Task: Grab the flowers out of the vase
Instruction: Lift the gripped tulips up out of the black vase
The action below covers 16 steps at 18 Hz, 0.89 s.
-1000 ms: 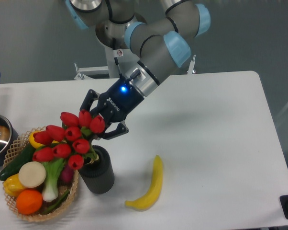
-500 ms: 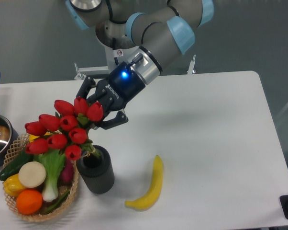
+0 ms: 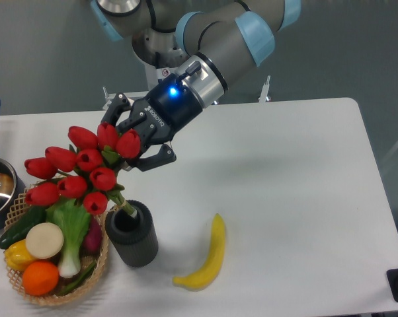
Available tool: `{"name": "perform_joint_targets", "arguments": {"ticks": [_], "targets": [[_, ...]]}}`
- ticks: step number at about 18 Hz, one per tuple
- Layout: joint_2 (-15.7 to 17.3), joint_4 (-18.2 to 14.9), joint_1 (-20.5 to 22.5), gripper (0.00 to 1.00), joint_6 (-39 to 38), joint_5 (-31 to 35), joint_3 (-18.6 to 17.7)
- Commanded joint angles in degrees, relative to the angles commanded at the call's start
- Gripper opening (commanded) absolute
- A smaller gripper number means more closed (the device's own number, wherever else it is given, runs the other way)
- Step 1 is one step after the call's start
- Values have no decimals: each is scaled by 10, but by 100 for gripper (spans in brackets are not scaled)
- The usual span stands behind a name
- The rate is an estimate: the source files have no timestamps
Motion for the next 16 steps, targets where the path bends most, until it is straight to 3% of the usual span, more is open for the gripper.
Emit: {"name": "perform_joint_targets", "arguments": {"ticks": [3, 16], "targets": [[0, 0, 1, 41, -27, -1, 18], [0, -1, 40, 40, -49, -33, 33]]}}
